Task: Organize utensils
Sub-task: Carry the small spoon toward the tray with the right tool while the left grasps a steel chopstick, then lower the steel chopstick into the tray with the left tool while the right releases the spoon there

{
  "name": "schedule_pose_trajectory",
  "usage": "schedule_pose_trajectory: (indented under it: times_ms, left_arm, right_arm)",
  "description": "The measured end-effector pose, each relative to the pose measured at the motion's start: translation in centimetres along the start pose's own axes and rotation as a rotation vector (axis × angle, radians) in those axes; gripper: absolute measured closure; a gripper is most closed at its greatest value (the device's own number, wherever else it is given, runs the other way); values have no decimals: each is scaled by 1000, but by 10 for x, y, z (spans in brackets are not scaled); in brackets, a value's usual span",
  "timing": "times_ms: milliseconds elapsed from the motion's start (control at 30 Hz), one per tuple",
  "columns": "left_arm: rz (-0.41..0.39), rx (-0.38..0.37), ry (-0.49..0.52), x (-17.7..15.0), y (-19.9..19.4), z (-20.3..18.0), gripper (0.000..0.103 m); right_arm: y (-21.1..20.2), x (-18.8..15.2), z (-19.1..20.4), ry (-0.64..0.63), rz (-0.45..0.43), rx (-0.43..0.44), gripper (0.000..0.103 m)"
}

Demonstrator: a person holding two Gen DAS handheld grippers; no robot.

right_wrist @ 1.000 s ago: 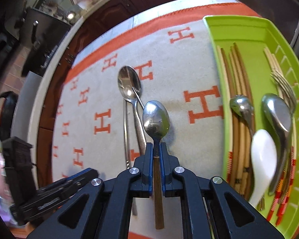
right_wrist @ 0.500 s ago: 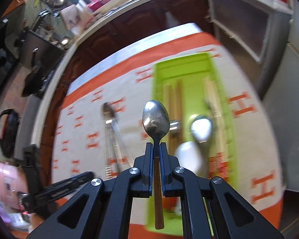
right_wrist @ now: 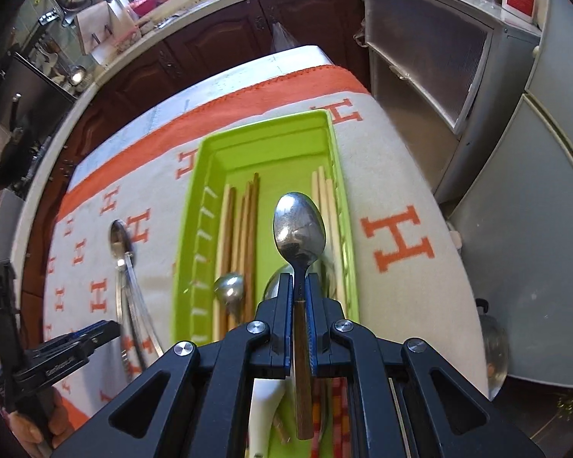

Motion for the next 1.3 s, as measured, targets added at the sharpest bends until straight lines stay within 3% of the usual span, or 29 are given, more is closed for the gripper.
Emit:
schedule_pose_trajectory:
  times_ms: [200, 433, 467, 533, 667, 900, 1067, 1300]
  left_arm:
    - [-8, 50, 36, 7, 2, -11, 79]
    - [-23, 117, 71, 15, 7, -25, 78]
    - [-23, 132, 83, 15, 7, -27, 79]
    - [-31, 160, 90, 15, 8, -31, 94]
    - [-22, 100, 25, 11, 4, -13, 99]
    - [11, -17, -88, -12, -10, 22, 99]
    - [7, -51, -92, -33, -26, 31, 99]
    - [-14, -124, -40, -38, -59, 12, 99]
  right_arm:
    - [13, 11, 3, 0, 4, -15, 92]
    - [-13, 2, 10, -2, -54, 12, 91]
    - [-18, 0, 11, -1, -62, 16, 91]
    - [-26, -5, 11, 4, -75, 29, 91]
    - [-40, -16, 11, 13, -85, 63, 91]
    - [-56, -33, 10, 15, -87, 107, 91]
    - [-58, -42, 7, 11, -75, 109, 91]
    - [-57, -51, -7, 47, -61, 107, 91]
Point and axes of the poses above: each gripper's, at about its wrist camera, not at the fingertips, and y roughly the way its jaws point, z to its left, x to its top, the point moved 2 cm from there along y, roughly the way its jaws point
